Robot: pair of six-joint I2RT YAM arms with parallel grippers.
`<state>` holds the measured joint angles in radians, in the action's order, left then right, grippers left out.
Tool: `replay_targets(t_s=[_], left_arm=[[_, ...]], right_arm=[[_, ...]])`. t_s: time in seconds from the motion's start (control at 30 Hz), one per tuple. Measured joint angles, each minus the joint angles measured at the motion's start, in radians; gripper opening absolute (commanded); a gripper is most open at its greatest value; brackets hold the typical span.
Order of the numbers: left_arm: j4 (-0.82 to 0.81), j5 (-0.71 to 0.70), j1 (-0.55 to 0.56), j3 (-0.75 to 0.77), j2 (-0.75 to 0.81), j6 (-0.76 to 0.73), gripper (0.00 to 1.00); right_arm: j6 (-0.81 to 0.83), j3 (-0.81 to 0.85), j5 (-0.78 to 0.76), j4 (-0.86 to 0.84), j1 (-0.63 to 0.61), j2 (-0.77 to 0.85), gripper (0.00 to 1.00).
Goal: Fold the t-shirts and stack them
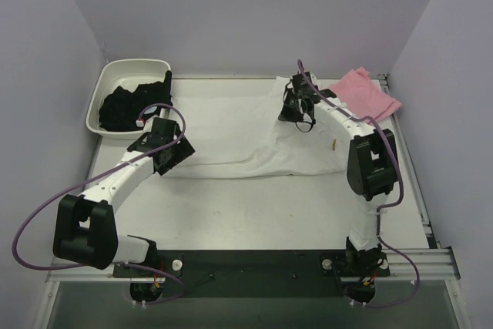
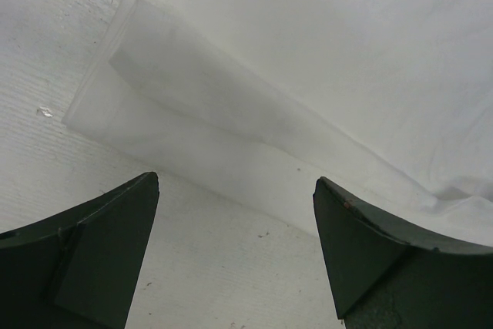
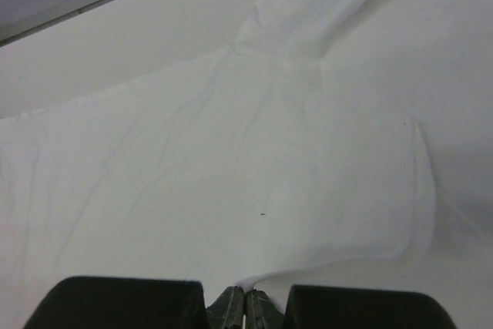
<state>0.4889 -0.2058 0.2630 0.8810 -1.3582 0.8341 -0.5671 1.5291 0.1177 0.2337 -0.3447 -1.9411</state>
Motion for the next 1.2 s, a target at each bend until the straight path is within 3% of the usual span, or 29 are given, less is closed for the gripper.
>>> replay_targets(t_s=[0.37, 0.4, 0.47, 0.5, 0.53, 0.67, 1.0, 1.2], left_arm=[[-0.001, 0.0, 0.0, -0.003, 0.0, -0.007, 0.91], [-0.001, 0.0, 0.0, -0.005, 0.0, -0.007, 0.91], [0.0, 0.0, 0.0, -0.009, 0.0, -0.007, 0.91], [0.0, 0.0, 0.0, -0.011, 0.0, -0.008, 0.91], [0.0, 0.0, 0.0, -0.012, 0.0, -0.008, 0.91], [-0.001, 0.0, 0.0, -0.023, 0.0, -0.008, 0.91], [-0.021, 0.002, 0.004, -0.037, 0.0, -0.008, 0.91], [-0.039, 0.001, 0.005, -0.037, -0.037, -0.008, 0.91]], right_arm=[[0.0, 0.245, 0.118, 0.029, -0.019, -0.274, 0.02], [0.0, 0.263, 0.127, 0.028, -0.021, -0.292, 0.31], [0.003, 0.278, 0.133, 0.031, -0.026, -0.306, 0.65], [0.005, 0.28, 0.13, 0.032, -0.029, -0.307, 0.92], [0.011, 0.281, 0.125, 0.032, -0.031, -0.306, 0.99], [0.051, 0.215, 0.043, 0.016, -0.036, -0.249, 1.0], [0.091, -0.21, -0.153, -0.007, -0.023, 0.261, 1.0], [0.085, -0.397, -0.174, -0.032, 0.047, 0.312, 1.0]])
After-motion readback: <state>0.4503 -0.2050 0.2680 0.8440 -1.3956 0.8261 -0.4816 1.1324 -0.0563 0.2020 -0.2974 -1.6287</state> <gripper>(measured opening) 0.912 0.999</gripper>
